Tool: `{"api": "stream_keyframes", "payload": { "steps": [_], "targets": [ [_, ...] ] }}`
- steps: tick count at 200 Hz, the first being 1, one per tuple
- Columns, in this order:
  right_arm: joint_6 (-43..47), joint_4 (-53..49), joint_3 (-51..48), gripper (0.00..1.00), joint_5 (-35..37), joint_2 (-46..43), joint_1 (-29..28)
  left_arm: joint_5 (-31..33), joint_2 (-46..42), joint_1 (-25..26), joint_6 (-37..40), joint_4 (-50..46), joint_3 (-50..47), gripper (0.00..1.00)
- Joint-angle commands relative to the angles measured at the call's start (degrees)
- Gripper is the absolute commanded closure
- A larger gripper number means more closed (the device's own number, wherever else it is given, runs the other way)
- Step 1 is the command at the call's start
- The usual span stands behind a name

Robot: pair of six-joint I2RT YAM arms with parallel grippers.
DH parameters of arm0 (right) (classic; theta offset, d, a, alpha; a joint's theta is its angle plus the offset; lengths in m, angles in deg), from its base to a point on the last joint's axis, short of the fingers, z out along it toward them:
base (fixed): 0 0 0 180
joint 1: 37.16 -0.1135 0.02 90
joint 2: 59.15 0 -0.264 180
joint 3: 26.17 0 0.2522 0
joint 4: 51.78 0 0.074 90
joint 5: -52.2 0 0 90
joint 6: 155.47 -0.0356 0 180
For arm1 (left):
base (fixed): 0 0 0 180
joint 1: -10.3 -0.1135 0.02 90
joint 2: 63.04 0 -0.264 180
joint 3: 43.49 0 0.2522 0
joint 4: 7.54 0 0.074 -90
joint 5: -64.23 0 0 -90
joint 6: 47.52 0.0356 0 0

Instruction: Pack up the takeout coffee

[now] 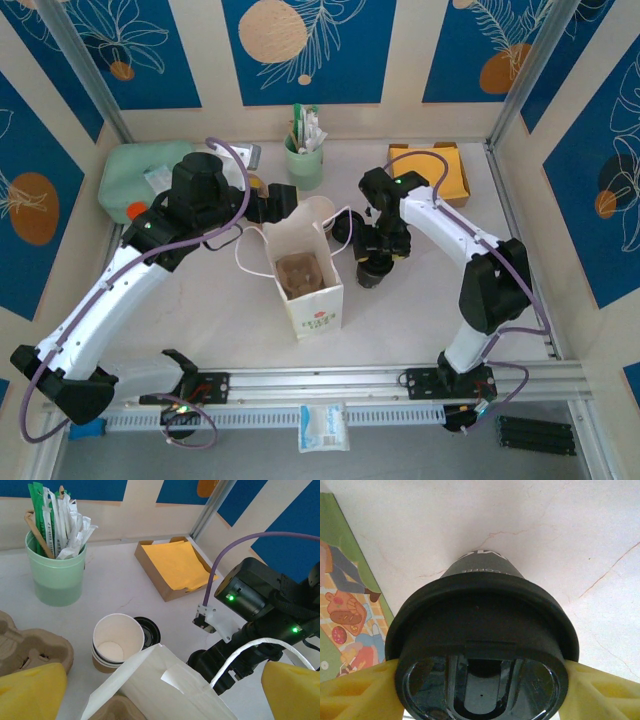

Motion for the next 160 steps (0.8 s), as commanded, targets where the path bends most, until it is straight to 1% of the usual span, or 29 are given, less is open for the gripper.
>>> {"api": "stream_keyframes", "payload": {
  "steps": [1,46,62,110,160],
  "targets": [
    [-0.6,-0.5,-1.4,0.29,2.0,-0.2,-1.1,-0.2,-1.1,0.2,0.2,-0.7,1.0,0.01],
    [-0.9,-1.8,-0.7,0.27,6.4,0.8,-4.3,-0.4,-0.9,0.2,-0.3,-0.6,1.0,0.01],
    [-1.2,-1.6,-1.1,0.26,6.8,1.4,-4.8,-0.5,-0.9,0.2,-0.4,-0.6,1.1,0.01],
    [-1.7,-0.4,-2.6,0.25,7.0,2.1,-5.2,-0.5,-0.8,0.2,-0.4,-0.8,1.4,0.01],
    [-2.4,0.8,-4.1,0.29,7.2,1.1,-5.8,-0.3,-0.8,0.2,-0.5,-0.7,1.4,0.01]
  ]
}}
